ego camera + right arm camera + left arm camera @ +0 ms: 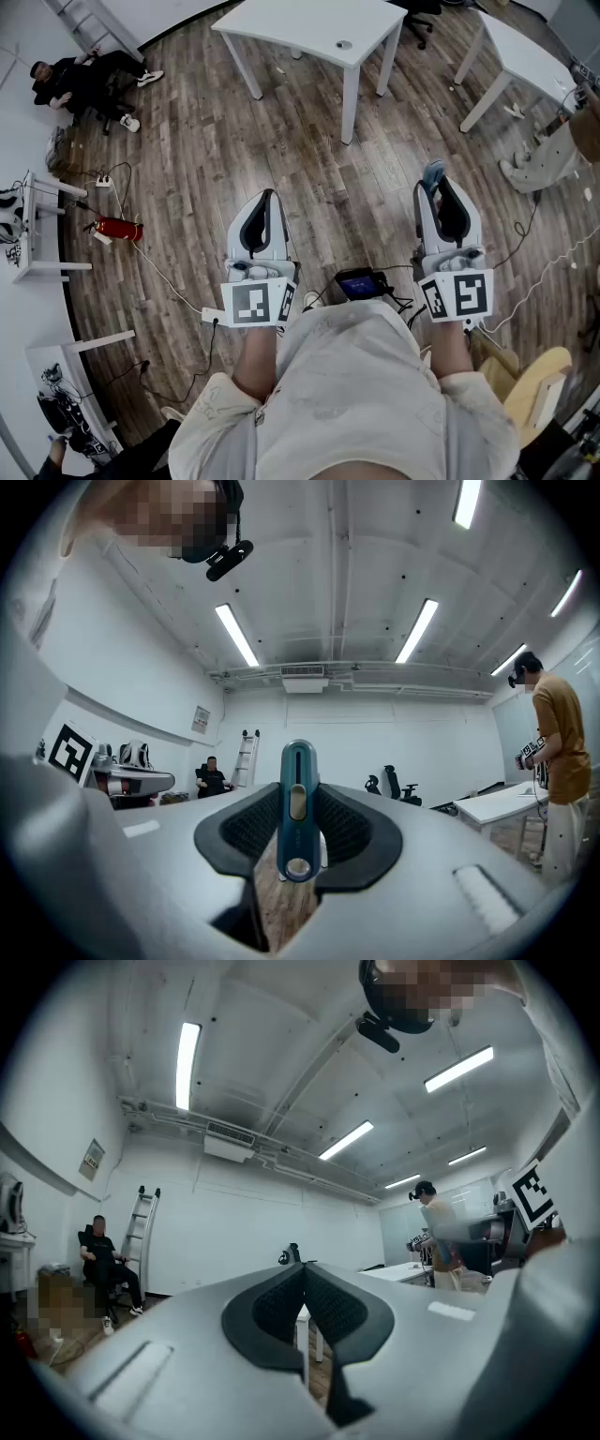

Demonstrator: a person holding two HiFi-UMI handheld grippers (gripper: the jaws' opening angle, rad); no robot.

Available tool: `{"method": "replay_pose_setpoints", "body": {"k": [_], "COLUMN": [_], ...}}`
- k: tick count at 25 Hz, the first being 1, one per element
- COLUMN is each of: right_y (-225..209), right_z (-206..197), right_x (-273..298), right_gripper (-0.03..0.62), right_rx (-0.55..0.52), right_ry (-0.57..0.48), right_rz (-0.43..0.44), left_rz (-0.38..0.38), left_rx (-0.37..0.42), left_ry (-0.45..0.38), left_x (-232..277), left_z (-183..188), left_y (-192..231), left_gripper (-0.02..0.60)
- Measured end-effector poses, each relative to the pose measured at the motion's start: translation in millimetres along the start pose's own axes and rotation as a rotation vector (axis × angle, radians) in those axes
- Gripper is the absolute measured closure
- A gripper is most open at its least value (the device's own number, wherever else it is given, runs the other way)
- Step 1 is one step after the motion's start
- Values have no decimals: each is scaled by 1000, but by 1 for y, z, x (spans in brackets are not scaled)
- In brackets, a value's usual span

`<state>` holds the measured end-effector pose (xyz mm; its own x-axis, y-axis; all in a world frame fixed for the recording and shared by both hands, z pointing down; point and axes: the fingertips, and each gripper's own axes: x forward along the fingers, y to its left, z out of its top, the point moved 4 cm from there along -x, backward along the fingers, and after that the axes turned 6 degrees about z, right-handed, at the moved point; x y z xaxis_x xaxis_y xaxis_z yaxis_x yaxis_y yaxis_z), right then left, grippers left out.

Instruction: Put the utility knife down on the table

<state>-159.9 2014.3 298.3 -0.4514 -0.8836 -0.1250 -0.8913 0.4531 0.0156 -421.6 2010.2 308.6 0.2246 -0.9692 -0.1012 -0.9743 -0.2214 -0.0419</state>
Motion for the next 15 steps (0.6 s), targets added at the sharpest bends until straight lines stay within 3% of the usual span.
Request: {"method": "replay_pose_setpoints", "body": {"k": [11, 15], "right_y": [-96, -166], "right_z": [-16, -18], "right_x": [-16, -45], "right_gripper": [462, 462], "right_rx": [26, 46], "right_ry": [-5, -14], "right_rz": [-9, -15], "left_rz": [-10, -9], "left_rx": [10, 11], "left_ry": [18, 19], "left_x": [53, 76], "left_z": [-13, -12], "left_y": [-80, -151], "left_gripper": [563, 563]}}
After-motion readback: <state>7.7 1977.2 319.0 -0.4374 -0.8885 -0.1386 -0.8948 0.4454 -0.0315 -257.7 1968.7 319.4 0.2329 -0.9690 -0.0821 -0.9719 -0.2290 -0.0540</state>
